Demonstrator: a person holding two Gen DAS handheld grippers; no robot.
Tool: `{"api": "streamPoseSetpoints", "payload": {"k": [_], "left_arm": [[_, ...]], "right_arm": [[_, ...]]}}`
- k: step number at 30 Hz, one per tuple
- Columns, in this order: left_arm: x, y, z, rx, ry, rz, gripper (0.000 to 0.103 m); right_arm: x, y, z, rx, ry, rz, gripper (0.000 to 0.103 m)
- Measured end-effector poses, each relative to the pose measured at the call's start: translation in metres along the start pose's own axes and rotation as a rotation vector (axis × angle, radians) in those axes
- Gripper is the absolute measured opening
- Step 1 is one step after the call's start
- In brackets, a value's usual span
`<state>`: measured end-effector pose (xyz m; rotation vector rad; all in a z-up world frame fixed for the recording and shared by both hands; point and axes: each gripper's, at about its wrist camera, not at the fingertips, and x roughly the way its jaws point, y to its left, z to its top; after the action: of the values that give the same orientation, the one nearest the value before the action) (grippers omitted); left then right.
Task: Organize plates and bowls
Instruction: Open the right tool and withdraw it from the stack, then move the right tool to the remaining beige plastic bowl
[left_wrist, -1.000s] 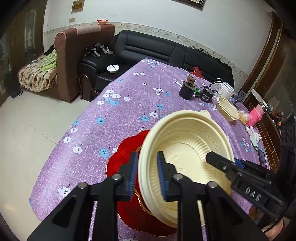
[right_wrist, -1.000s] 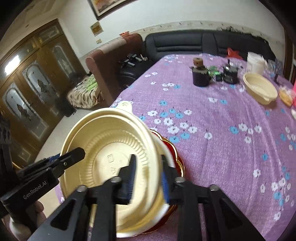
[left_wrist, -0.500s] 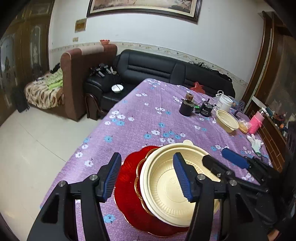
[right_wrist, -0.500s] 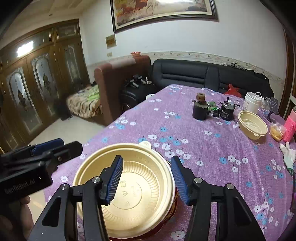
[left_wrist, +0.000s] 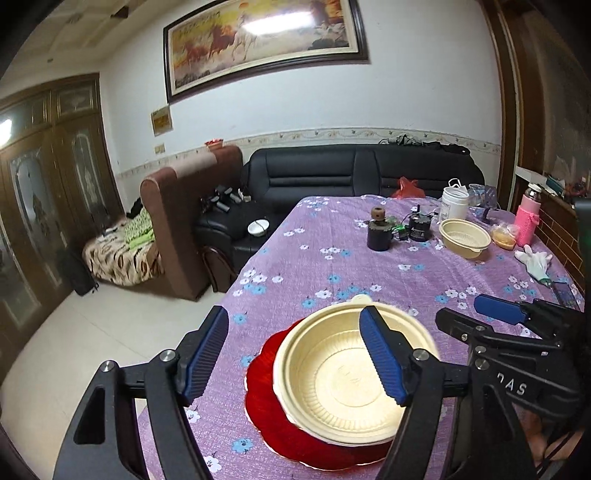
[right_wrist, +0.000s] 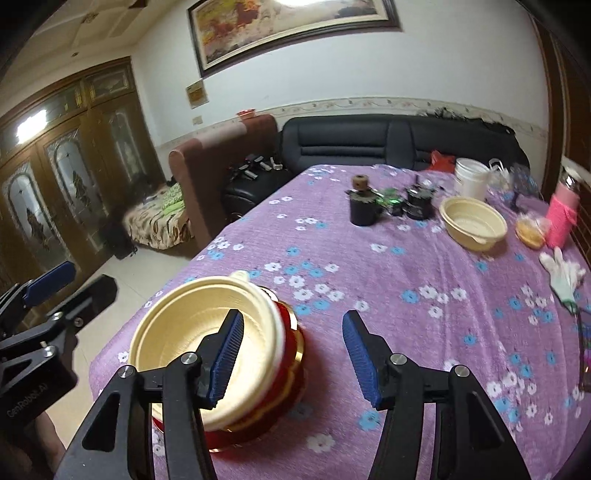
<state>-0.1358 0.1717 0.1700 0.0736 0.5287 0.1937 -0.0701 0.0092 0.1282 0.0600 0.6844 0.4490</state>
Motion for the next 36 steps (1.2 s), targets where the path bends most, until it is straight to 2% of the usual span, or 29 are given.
{"api": "streamPoseSetpoints", "payload": {"k": [14,32,36], "left_arm": [[-0.017,-0.073,0.009,0.125,-0.044,-0.007,0.079],[0.006,-0.153,0.012,0.244,0.010,-0.048,0.080],[0.006,-0.167,0.024,0.270,0.025,-0.092,0.080]], "right_arm": [[-0.046,-0.097,-0.016,0.172,-0.044,-0.075,0.062],[-0.057,-0.187,-0.041,0.321,-0.025,-0.135,0.062],[-0.066,-0.201,-0.036,0.335,-0.036,-0.156,0.062]]}}
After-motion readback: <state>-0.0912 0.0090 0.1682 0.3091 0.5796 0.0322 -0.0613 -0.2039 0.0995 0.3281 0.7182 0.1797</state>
